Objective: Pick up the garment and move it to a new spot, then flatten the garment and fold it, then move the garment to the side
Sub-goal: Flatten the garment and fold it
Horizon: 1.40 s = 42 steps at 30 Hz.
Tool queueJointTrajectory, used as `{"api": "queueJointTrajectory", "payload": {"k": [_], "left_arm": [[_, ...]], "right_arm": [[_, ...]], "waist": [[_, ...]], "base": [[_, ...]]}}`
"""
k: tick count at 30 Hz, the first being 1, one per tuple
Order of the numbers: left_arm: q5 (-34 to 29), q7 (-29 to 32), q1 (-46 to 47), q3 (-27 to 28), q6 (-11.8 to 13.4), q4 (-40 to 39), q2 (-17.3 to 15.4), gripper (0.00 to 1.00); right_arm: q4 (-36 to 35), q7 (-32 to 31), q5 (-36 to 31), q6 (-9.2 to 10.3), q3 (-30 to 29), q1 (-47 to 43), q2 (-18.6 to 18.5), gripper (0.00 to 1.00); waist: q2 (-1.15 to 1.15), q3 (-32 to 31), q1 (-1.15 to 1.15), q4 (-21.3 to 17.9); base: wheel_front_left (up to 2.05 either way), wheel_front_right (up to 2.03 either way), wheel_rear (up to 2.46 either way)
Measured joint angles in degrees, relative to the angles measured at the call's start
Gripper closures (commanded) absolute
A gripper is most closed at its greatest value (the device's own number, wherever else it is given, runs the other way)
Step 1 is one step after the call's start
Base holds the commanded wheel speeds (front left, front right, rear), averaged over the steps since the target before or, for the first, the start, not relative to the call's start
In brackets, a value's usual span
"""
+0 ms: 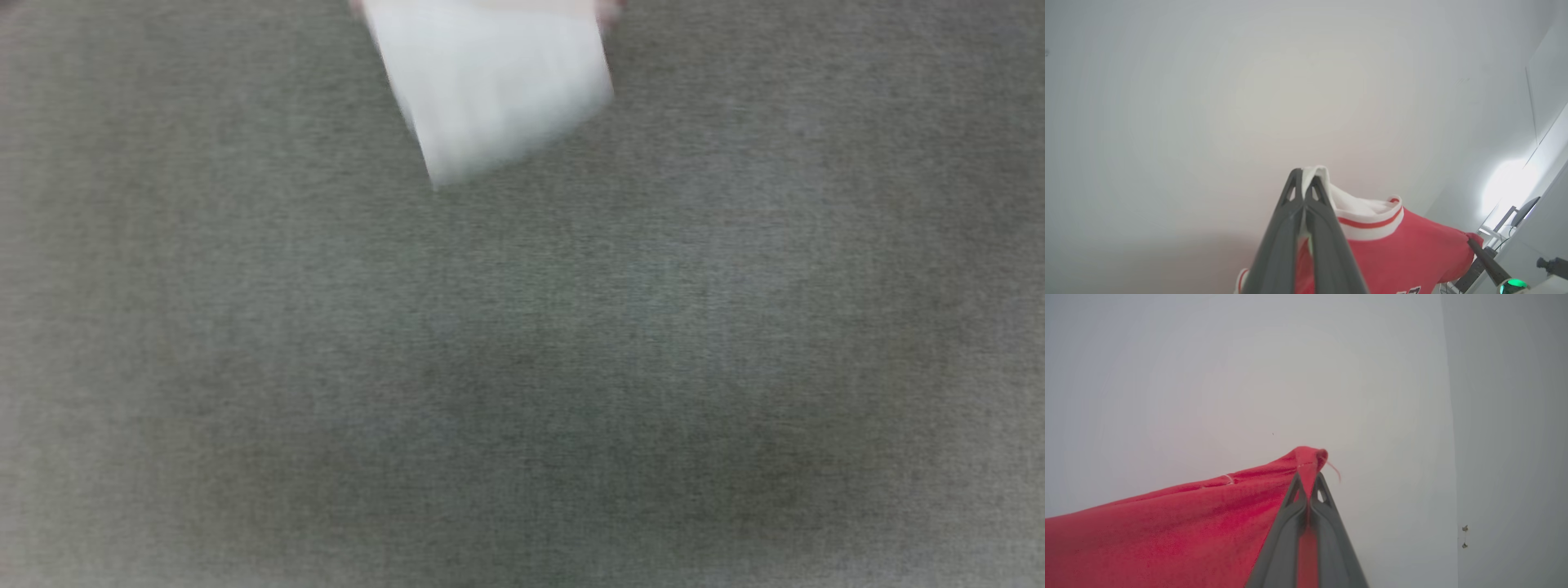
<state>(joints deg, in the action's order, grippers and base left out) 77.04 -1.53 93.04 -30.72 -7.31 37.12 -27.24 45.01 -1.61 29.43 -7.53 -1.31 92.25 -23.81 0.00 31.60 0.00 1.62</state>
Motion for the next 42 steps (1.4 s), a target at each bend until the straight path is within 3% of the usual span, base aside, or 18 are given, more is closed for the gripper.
{"api": "queueJointTrajectory", "payload": {"k": [4, 7, 14, 19, 27, 33, 42], "left_arm": [[0.5, -3.6, 6.3, 1.7, -0.1, 6.0, 2.8, 1.00], [1.5, -4.0, 5.7, 1.3, -0.1, 5.6, 3.5, 1.00], [6.0, -6.4, -12.8, -2.2, -0.1, -5.2, 1.8, 1.00], [7.7, -9.6, -31.5, -6.2, -0.1, -15.2, -1.4, 1.00], [8.3, -13.0, -53.2, -9.3, -0.1, -31.0, -5.8, 1.00], [3.9, -13.4, -65.3, -10.5, -0.1, -37.1, -10.5, 1.00], [-1.4, -13.6, -83.2, -5.8, -0.1, -47.5, -12.2, 1.00]], "right_arm": [[4.2, 3.7, -2.4, -0.01, -2.0, 3.7, 1.9, 1.00], [6.5, 4.2, -2.7, 0.00, -1.6, 3.7, 2.9, 1.00], [6.6, 2.1, 1.9, 0.01, 4.5, -7.5, 3.3, 1.00], [-1.4, 0.0, 9.7, 0.01, 11.6, -21.9, 1.2, 1.00], [-18.4, -9.5, 24.0, 0.02, 17.1, -46.7, -6.9, 1.00], [-29.2, -14.7, 28.8, 0.02, 15.8, -61.5, -11.2, 1.00], [-43.0, -20.7, 30.9, 0.02, 6.6, -82.7, -13.9, 1.00]], "waist": [[0.00, 0.3, 0.00, -1.1], [0.00, -0.1, 0.00, -1.3], [0.00, -0.8, 0.00, -1.0], [0.00, -1.9, 0.00, -1.2], [0.00, -5.3, 0.00, -1.0], [0.00, -8.7, 0.00, -1.0], [0.00, -13.0, 0.00, -0.9]], "base": [[0.00, 0.00, 0.00], [0.00, 0.00, 0.00], [0.00, 0.00, 0.00], [0.00, 0.00, 0.00], [0.00, 0.00, 0.00], [0.00, 0.00, 0.00], [0.00, 0.00, 0.00]]}}
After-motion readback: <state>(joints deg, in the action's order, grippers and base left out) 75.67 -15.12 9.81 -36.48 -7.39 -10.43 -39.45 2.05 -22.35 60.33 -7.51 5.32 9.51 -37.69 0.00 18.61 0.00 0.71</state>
